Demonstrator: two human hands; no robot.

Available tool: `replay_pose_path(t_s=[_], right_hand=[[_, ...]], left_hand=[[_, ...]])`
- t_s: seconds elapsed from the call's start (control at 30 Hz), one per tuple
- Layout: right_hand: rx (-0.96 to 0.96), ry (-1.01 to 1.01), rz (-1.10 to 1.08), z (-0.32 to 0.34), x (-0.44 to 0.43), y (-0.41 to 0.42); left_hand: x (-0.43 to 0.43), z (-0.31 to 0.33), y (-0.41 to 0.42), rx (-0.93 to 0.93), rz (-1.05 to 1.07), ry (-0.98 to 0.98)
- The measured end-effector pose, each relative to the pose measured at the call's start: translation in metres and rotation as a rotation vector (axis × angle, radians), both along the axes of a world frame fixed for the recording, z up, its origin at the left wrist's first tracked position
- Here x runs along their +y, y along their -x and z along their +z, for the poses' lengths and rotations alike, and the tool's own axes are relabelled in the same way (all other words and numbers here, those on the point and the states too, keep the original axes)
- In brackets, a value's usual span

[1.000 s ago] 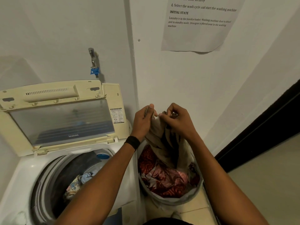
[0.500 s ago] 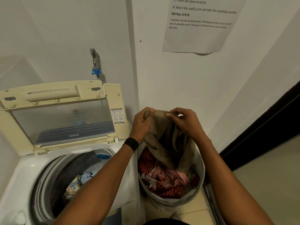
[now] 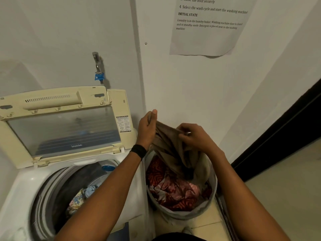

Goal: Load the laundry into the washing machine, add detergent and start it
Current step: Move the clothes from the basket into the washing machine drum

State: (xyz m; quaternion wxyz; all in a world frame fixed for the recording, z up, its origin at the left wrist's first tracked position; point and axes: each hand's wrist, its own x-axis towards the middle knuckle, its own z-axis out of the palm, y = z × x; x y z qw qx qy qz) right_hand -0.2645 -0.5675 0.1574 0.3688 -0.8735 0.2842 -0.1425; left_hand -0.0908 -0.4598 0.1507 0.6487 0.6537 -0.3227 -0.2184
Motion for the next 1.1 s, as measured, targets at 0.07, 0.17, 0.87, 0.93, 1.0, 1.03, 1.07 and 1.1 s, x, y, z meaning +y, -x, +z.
replay_pose_path(t_s=[0.07, 0.17, 0.87, 0.93, 1.0, 1.03, 1.07, 1.1], right_hand=[[-0.078, -0.001, -0.013, 0.005, -0.007, 0.006], [-0.179, 0.024, -0.034, 0.014, -0.009, 0.002], [-0.156, 0.075, 0.016, 0.018, -0.007, -0.01], [-0.143, 0.065, -0.004, 0.015, -0.006, -0.013], [-0.065, 0.037, 0.007, 0.011, -0.008, -0.009], [-0.016, 0.026, 0.01, 0.009, -0.01, -0.005], [0.033, 0.016, 0.007, 0.007, -0.013, 0.0], [0.07, 0.007, 0.004, 0.007, -0.017, 0.005]], left_hand=[[0.003, -0.002, -0.002, 0.012, -0.045, -0.004], [0.003, -0.007, 0.002, -0.013, -0.179, -0.006], [-0.005, -0.007, 0.012, -0.162, -0.265, -0.036], [-0.005, -0.006, 0.014, -0.153, -0.228, -0.006], [-0.003, -0.009, 0.009, -0.113, -0.18, 0.009], [-0.001, -0.012, 0.004, -0.098, -0.159, 0.003], [0.001, -0.014, -0.001, -0.085, -0.144, -0.006], [0.003, -0.015, -0.005, -0.073, -0.133, -0.016]])
